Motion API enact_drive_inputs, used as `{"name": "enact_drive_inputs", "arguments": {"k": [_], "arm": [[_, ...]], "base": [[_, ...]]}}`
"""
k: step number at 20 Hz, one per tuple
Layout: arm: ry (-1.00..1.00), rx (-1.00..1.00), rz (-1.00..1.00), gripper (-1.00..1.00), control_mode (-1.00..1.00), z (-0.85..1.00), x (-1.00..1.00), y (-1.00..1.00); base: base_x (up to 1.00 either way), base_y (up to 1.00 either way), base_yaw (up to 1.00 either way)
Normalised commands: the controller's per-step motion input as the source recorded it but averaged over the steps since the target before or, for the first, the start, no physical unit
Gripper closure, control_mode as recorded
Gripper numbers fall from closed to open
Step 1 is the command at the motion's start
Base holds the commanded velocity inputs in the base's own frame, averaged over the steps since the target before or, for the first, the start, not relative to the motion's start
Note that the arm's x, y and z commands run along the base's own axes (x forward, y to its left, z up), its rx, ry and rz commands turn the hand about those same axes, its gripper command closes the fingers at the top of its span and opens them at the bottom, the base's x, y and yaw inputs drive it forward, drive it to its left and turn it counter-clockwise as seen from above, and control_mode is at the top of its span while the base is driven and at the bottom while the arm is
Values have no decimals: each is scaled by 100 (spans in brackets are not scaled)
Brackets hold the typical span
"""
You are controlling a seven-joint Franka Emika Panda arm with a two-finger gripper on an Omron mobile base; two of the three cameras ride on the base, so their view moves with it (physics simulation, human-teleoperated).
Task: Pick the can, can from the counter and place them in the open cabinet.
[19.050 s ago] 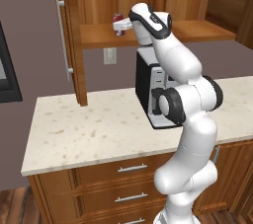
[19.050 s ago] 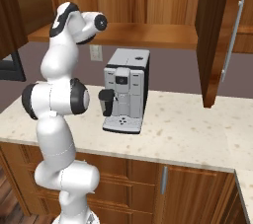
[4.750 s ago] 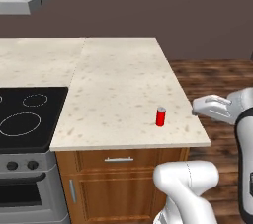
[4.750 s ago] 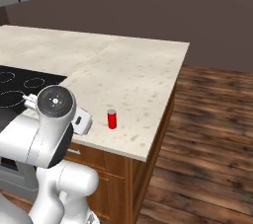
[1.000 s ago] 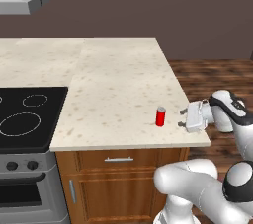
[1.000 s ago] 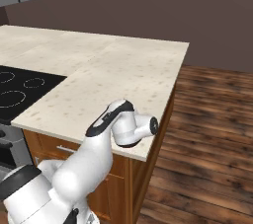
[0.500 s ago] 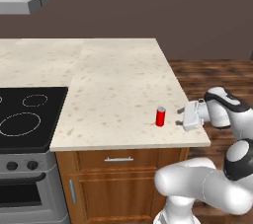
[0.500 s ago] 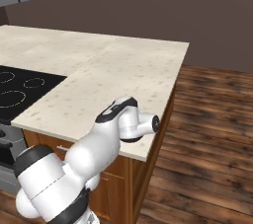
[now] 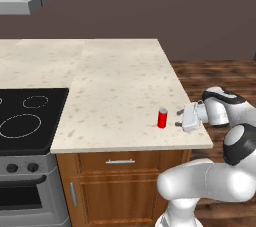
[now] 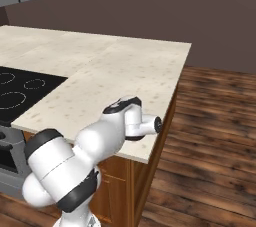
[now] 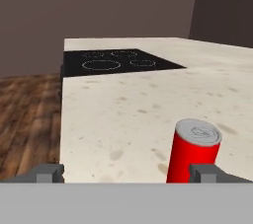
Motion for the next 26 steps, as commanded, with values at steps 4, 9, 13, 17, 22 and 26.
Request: {"name": "enact_drive_inputs", "arguments": {"k": [4, 9, 13, 17, 22, 26], "arm": [[0, 0, 0, -100, -100, -14, 17, 2], [0, 0, 0, -100, -100, -11, 11, 0], [0, 0, 0, -100, -100, -10, 14, 4], [0, 0, 0, -100, -100, -8, 15, 2], [0, 0, 0, -100, -100, -6, 11, 7], [0, 0, 0, -100, -100, -3, 10, 4]], "base": [[0, 0, 0], [0, 0, 0], [0, 0, 0], [0, 0, 0], [0, 0, 0], [0, 0, 0]]}}
